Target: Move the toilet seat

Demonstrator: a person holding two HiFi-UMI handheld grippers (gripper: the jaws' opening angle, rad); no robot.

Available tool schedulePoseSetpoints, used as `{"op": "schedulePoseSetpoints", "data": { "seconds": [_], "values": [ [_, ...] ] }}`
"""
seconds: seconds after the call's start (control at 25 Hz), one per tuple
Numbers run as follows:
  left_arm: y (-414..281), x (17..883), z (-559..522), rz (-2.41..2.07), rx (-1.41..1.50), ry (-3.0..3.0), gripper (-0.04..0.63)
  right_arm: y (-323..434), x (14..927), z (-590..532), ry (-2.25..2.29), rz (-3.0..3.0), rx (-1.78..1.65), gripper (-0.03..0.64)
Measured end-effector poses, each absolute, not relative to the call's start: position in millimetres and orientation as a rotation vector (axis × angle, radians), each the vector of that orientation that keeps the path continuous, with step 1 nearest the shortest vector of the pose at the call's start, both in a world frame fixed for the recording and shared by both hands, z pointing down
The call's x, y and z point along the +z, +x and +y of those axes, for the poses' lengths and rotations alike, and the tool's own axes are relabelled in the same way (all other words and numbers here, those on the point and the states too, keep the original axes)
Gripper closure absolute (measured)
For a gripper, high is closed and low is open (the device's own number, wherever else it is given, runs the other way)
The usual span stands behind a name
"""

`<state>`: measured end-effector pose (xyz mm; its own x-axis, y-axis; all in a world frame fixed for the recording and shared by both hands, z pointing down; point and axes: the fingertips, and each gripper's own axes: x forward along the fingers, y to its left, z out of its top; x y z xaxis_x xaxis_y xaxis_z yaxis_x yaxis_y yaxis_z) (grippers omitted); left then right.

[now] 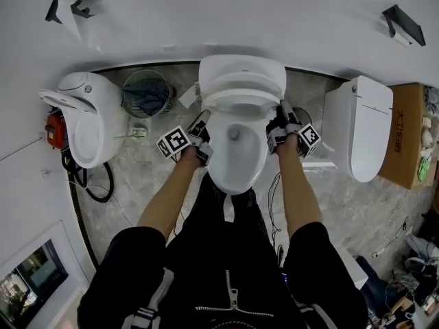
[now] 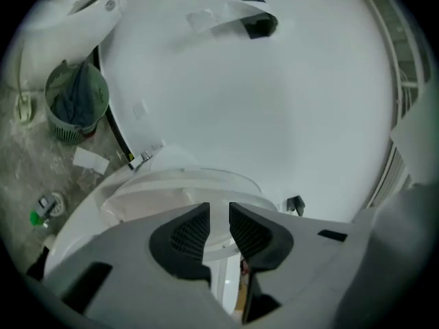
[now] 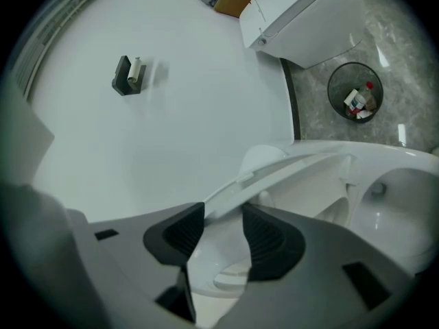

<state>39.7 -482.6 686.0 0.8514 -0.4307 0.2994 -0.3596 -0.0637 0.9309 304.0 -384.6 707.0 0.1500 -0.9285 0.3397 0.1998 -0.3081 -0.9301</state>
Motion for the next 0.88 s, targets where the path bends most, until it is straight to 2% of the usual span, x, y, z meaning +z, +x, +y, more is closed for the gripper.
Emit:
{"op": "schedulePoseSetpoints", "data": {
  "seconds": [0.16, 0.4, 0.68, 0.76, 0.88],
  "values": [
    [30, 681, -466, -0.647, 0.070, 1.834, 0.595, 312, 714, -397, -1.423, 0.775, -1.377, 0.430],
    [18, 670, -440, -0.647, 0.191, 1.981, 0.595, 320, 715, -411, -1.400, 0.738, -1.372, 0.430],
    [0, 643, -429, -0.666, 0.192, 2.062, 0.595, 316, 693, -409, -1.488, 0.905, -1.304, 0.423],
    [-4, 635, -426, -0.696, 0.179, 2.085, 0.595, 307, 682, -400, -1.560, 1.030, -1.308, 0.436],
    [-6, 623, -418, -0.729, 0.176, 2.133, 0.595, 291, 662, -386, -1.707, 1.280, -1.299, 0.506]
  ]
}}
